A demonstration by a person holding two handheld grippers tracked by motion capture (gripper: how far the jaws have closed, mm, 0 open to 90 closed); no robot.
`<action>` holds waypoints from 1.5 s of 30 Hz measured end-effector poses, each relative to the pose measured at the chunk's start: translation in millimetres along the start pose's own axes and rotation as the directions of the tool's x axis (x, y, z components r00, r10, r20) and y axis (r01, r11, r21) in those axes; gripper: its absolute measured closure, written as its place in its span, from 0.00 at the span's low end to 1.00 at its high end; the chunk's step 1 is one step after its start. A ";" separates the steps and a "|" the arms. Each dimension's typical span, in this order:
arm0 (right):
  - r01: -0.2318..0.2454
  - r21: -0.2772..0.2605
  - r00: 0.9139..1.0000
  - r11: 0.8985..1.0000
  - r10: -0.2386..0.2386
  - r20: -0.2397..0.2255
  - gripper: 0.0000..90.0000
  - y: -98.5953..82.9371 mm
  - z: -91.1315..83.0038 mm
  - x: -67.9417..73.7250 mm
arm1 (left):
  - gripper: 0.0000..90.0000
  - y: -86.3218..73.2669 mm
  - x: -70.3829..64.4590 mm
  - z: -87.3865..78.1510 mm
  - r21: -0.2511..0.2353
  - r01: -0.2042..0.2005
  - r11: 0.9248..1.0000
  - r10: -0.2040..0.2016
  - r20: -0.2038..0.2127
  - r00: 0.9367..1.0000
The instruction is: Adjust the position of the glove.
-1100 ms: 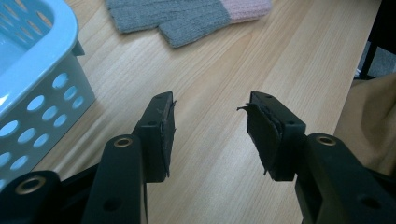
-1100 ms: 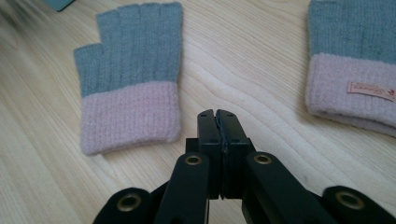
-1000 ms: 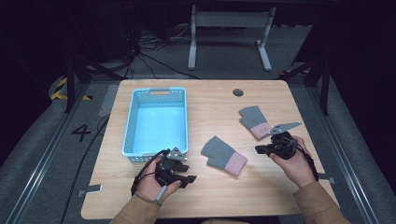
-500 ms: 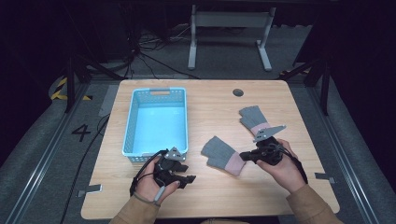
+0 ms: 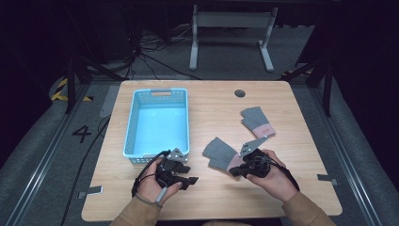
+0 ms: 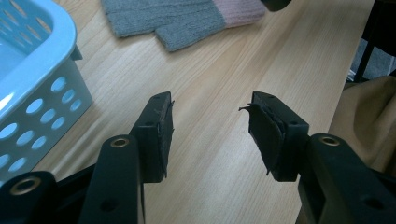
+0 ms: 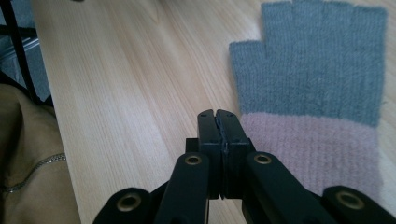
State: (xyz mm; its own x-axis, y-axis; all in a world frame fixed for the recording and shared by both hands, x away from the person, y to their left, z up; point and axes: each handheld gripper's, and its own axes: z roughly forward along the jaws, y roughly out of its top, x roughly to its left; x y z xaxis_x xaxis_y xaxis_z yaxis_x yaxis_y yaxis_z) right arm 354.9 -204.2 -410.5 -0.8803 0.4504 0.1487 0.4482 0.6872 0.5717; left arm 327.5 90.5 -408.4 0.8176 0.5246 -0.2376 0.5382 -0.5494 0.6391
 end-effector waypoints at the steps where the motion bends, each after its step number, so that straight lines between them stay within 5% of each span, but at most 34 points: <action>1: -0.003 0.007 1.000 1.000 0.003 0.001 1.00 -0.6 2.0 0.4 | 0.56 0.3 -0.1 0.3 0.002 -0.002 1.000 0.002 0.000 1.000; 10: 0.011 0.071 1.000 0.997 -0.010 -0.015 1.00 -4.8 18.1 1.8 | 0.55 0.3 1.1 0.9 0.003 -0.002 1.000 0.002 0.000 1.000; 20: -0.013 0.089 1.000 0.996 0.011 0.023 1.00 -9.3 18.3 -5.9 | 0.55 0.1 1.5 1.0 -0.002 0.006 1.000 -0.006 0.000 1.000; 45: -0.095 0.045 0.990 0.994 0.090 0.110 1.00 -21.5 2.5 -35.7 | 0.54 1.0 -0.1 2.2 0.008 -0.006 1.000 0.006 -0.001 1.000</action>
State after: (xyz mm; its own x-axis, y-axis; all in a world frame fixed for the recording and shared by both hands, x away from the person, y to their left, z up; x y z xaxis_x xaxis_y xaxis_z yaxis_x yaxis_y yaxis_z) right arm 377.0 -233.6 -430.1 -0.8141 0.5703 0.1097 0.5365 0.6662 0.5180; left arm 328.4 88.5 -409.4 0.8206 0.5218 -0.2332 0.5350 -0.5575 0.6348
